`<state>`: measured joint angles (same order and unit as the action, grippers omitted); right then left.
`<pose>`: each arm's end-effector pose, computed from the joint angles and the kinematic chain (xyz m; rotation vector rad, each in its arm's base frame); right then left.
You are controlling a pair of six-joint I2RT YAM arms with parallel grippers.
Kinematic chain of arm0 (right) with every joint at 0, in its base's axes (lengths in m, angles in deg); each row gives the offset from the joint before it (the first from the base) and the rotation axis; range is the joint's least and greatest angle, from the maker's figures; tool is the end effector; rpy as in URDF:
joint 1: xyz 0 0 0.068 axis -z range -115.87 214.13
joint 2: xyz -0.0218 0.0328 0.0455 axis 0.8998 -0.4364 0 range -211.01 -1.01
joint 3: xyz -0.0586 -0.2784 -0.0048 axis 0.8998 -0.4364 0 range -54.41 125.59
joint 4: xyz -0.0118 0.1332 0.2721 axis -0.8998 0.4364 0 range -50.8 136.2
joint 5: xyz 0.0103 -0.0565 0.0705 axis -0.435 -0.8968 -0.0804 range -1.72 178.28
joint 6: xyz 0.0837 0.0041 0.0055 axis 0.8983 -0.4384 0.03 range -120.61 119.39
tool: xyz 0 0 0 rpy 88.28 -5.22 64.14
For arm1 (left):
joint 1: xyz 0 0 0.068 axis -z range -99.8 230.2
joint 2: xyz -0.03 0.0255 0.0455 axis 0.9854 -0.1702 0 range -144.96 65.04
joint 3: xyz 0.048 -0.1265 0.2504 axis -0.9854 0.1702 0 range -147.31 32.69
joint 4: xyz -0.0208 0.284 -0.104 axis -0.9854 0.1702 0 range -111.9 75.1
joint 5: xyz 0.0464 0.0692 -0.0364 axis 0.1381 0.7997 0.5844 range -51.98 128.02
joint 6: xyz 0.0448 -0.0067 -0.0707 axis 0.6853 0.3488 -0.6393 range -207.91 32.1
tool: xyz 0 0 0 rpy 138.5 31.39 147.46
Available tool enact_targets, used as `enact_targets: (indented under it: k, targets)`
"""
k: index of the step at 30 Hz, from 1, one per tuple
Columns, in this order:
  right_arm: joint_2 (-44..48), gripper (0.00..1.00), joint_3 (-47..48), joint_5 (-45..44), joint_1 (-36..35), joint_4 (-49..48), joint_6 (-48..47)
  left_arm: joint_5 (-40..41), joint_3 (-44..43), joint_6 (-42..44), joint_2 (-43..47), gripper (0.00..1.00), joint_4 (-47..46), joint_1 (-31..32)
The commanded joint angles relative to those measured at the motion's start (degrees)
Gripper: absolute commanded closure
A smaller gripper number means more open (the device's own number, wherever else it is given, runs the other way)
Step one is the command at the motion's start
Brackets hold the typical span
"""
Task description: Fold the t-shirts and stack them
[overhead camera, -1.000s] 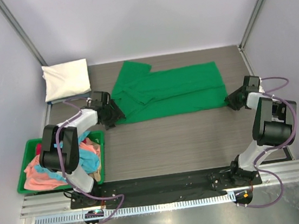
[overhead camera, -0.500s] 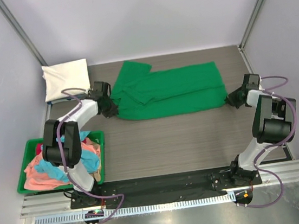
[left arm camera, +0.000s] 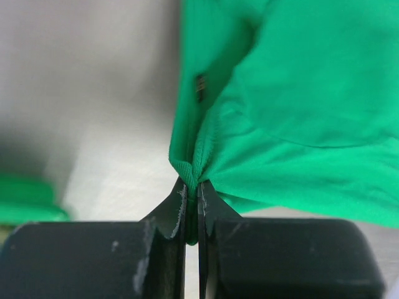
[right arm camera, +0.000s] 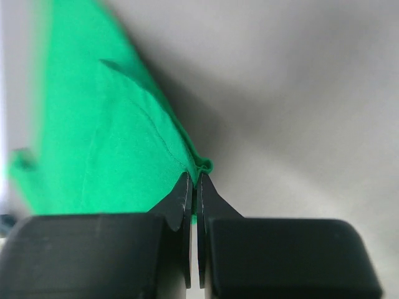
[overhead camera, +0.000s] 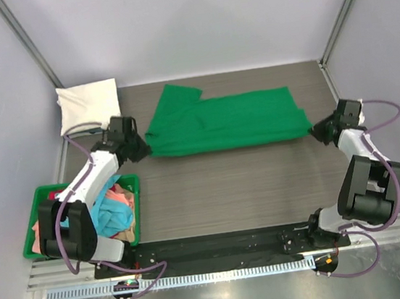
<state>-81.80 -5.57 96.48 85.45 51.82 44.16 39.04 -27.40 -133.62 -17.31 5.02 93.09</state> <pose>0.3369 -0.1202 0.1809 1.2316 2.0236 0.3675 0.3610 -0.0813 0.2216 -0.7079 2.3742 -0.4321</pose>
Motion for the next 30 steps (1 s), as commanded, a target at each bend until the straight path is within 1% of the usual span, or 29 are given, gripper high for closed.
enact_targets:
  k: [1,4,7,13,14,15,16,17,18,19,20,21,22,23,24,25,27,28,30]
  targets:
    - [-0.07,0.99,-6.73,-0.04,3.19,2.76,-1.71,-0.75,9.10,-1.83,2.09,1.00,-0.72,-0.67]
    - [1.33,0.99,-10.16,2.25,5.82,2.93,-1.44,-0.67,14.55,-2.36,4.47,1.00,-0.55,-0.67]
    - [3.70,0.99,-12.89,2.78,7.94,3.20,-1.36,-0.66,17.89,-2.62,7.81,0.99,0.41,-0.58]
    - [7.31,0.99,-16.49,4.01,10.14,5.04,-2.15,-0.66,20.89,-2.63,12.47,0.95,2.52,-0.58]
    - [8.36,0.99,-16.76,4.10,10.75,6.00,-2.67,-0.66,21.33,-2.71,13.17,0.92,2.79,-0.58]
    - [8.81,0.99,-17.11,4.36,11.19,6.71,-3.02,-0.75,21.51,-2.80,14.22,0.87,2.96,-0.67]
    - [9.51,0.99,-17.37,4.62,11.55,7.41,-3.20,-0.67,21.60,-2.89,14.84,0.81,3.84,-0.58]
    - [10.21,0.99,-17.64,5.06,11.98,8.46,-3.72,-0.75,21.77,-3.41,15.37,0.71,4.37,-0.58]
    - [11.70,0.96,-17.99,5.76,13.12,9.08,-3.99,-2.32,21.86,-3.59,16.77,0.65,4.81,-0.58]
    - [12.58,0.88,-18.25,7.33,13.65,10.13,-4.25,-2.68,21.78,-3.59,17.65,0.59,5.68,-0.58]
    - [13.55,0.79,-18.51,8.05,14.18,10.49,-4.52,-3.03,21.51,-3.59,18.44,0.49,6.21,-0.49]
    - [15.73,0.46,-18.60,8.84,14.45,10.93,-5.04,-2.78,20.03,-3.51,19.32,0.44,6.83,-0.49]
    - [16.80,0.31,-18.87,9.71,14.54,11.45,-5.13,-2.25,19.06,-3.07,20.72,0.39,7.96,-0.58]
    - [18.20,0.23,-19.22,12.42,14.54,11.11,-4.96,-1.38,17.31,-1.24,21.17,0.31,8.41,-0.49]
    - [19.70,0.14,-19.83,13.66,14.45,10.67,-4.09,0.37,15.81,-0.35,21.44,0.28,8.76,-0.49]
    - [22.23,0.11,-19.75,14.11,14.54,10.58,-3.91,1.09,12.23,0.53,20.83,0.23,8.42,-0.58]
    - [24.18,0.09,-18.00,13.33,14.28,11.19,-3.91,2.06,8.79,3.86,19.16,0.21,6.84,-0.58]
    - [25.06,0.09,-17.47,12.63,13.58,11.63,-3.64,1.97,4.77,5.18,17.67,0.20,4.83,-0.58]
    - [25.25,0.09,-16.50,11.05,12.96,11.20,-2.59,1.88,0.27,8.51,11.45,0.19,2.80,-0.58]
